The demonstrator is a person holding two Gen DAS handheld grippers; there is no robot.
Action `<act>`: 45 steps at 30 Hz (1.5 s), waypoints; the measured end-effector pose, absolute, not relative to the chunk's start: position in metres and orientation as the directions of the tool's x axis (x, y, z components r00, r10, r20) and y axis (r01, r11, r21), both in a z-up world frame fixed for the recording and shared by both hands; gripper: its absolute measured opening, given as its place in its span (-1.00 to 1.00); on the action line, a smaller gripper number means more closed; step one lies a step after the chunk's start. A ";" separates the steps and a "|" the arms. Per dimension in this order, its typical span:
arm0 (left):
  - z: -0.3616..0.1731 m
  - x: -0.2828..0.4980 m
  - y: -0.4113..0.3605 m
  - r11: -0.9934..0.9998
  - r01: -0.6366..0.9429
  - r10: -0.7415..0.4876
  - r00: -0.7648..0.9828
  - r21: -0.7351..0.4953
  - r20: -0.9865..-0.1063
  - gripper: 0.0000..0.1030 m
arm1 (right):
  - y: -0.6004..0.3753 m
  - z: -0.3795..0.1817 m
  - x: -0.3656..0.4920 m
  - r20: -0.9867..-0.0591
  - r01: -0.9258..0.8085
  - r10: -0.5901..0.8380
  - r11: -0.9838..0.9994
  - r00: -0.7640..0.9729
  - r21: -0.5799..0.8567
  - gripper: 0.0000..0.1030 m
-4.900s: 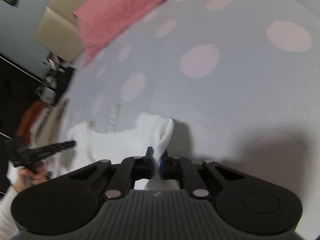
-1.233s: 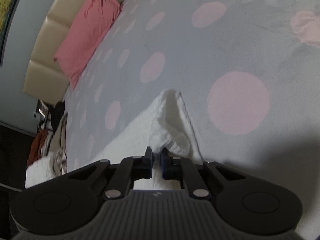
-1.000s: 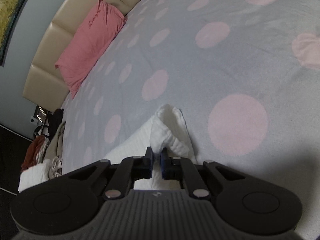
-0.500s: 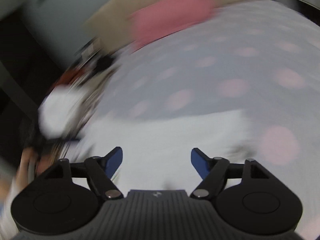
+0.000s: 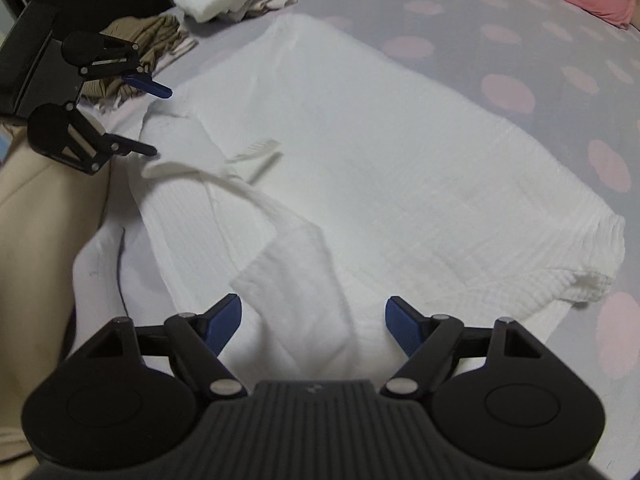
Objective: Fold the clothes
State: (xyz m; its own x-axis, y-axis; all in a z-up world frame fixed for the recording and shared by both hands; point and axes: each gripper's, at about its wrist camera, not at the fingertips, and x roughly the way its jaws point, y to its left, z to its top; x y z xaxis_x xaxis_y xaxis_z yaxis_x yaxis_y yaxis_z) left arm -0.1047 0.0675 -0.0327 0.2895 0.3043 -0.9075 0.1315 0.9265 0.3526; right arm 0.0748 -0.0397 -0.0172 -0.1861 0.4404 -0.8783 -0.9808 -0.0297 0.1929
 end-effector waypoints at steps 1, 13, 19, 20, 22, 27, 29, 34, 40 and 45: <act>-0.035 -0.105 0.067 0.926 0.143 0.302 0.278 0.350 -0.912 0.15 | -0.037 -0.017 0.076 -0.879 -0.980 0.436 -0.037 -0.191 0.194 0.57; -0.050 -0.106 0.073 0.934 0.227 0.238 0.180 0.276 -0.954 0.15 | -0.042 -0.030 0.046 -0.885 -0.949 0.353 -0.195 -0.305 0.249 -0.15; -0.066 -0.112 0.072 0.941 0.256 0.206 0.091 0.223 -0.974 0.15 | -0.045 -0.048 0.031 -0.911 -0.930 0.211 -0.184 -0.354 0.319 -0.14; -0.067 -0.113 0.071 0.938 0.266 0.206 0.085 0.222 -0.975 0.15 | -0.046 -0.049 0.030 -0.912 -0.928 0.199 -0.175 -0.360 0.328 -0.12; -0.068 -0.116 0.071 0.935 0.280 0.202 0.080 0.216 -0.976 0.15 | -0.047 -0.049 0.029 -0.911 -0.926 0.183 -0.160 -0.369 0.343 -0.06; -0.057 -0.125 0.073 0.934 0.291 0.189 0.090 0.208 -0.978 0.15 | -0.051 -0.042 0.027 -0.906 -0.912 0.144 -0.165 -0.398 0.375 0.05; -0.047 -0.129 0.078 0.938 0.277 0.180 0.115 0.206 -0.977 0.15 | -0.056 -0.031 0.030 -0.887 -0.906 0.195 -0.158 -0.419 0.393 0.12; -0.033 -0.123 0.102 0.978 0.176 0.081 0.187 0.114 -0.979 0.15 | -0.053 -0.006 0.038 -0.790 -0.886 0.410 -0.117 -0.456 0.450 0.13; -0.041 -0.088 0.131 0.994 0.006 0.104 0.254 0.109 -0.961 0.15 | -0.006 -0.020 0.027 -0.726 -0.905 0.578 -0.052 -0.373 0.423 -0.56; -0.067 -0.082 0.147 0.992 -0.067 0.113 0.168 0.103 -0.979 0.15 | 0.027 -0.060 0.006 -0.777 -0.904 0.514 0.006 -0.363 0.427 -0.77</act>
